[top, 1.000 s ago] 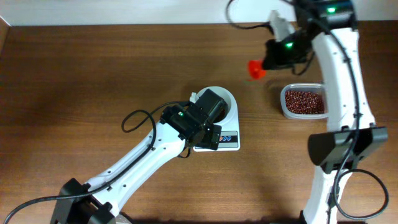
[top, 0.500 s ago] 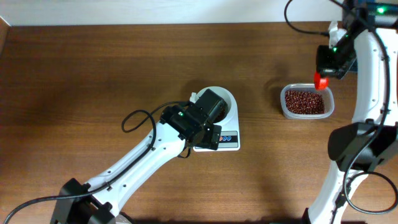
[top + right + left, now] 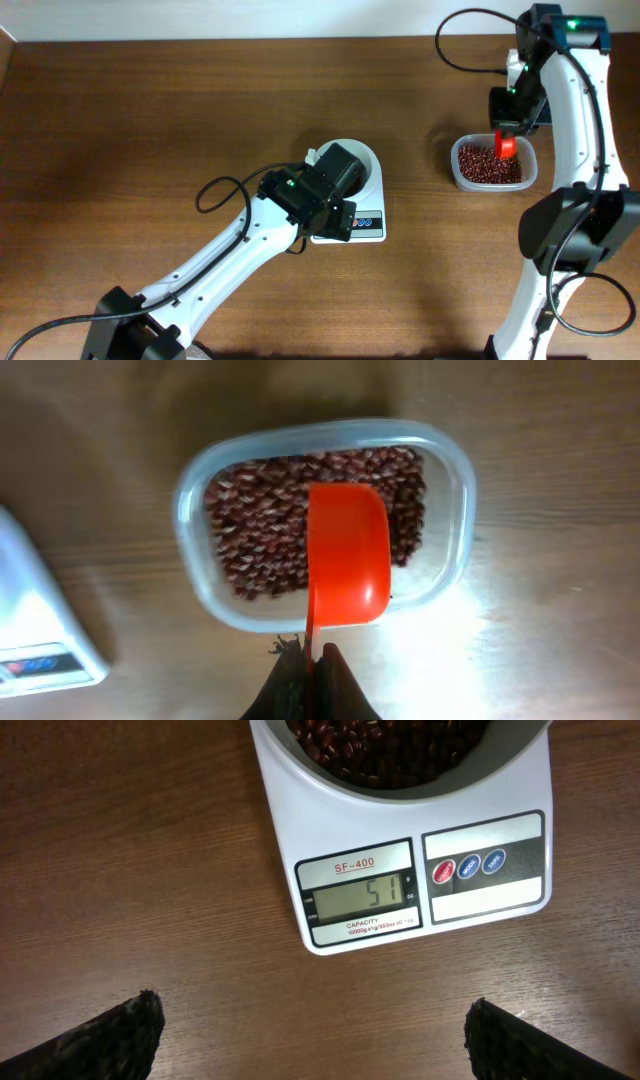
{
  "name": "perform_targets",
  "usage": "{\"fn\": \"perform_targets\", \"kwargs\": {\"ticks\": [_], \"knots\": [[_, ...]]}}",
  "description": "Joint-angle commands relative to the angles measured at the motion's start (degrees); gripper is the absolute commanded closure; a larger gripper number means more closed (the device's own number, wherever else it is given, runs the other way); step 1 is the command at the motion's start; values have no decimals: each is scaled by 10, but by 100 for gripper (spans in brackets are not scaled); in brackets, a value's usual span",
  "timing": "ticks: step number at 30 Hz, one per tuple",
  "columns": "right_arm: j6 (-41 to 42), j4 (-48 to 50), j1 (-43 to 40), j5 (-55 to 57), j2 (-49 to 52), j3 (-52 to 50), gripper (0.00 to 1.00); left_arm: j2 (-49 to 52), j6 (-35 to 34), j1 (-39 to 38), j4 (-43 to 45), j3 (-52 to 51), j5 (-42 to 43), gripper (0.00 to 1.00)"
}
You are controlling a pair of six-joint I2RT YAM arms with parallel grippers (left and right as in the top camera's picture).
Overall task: Scoop item into bowl and weigh 50g on scale
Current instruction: 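Move the scoop to the bean tub and scoop beans with the right gripper, then carry the filled scoop over the bowl and tip it with the right gripper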
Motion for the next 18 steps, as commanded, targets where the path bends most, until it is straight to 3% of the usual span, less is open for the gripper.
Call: {"fn": "perform_targets", "kwargs": {"ticks": [1, 5, 12, 18], "knots": [[-48, -28, 24, -77, -4, 76, 96, -3, -3, -2, 0, -3, -6, 1], [-181, -31, 69, -357, -5, 111, 96, -3, -3, -2, 1, -3, -6, 1], [-187, -28, 206, -322, -4, 107, 96, -3, -3, -2, 1, -3, -6, 1], [-160, -7, 269, -260, -3, 93, 96, -3, -3, -2, 1, -3, -6, 1]]}}
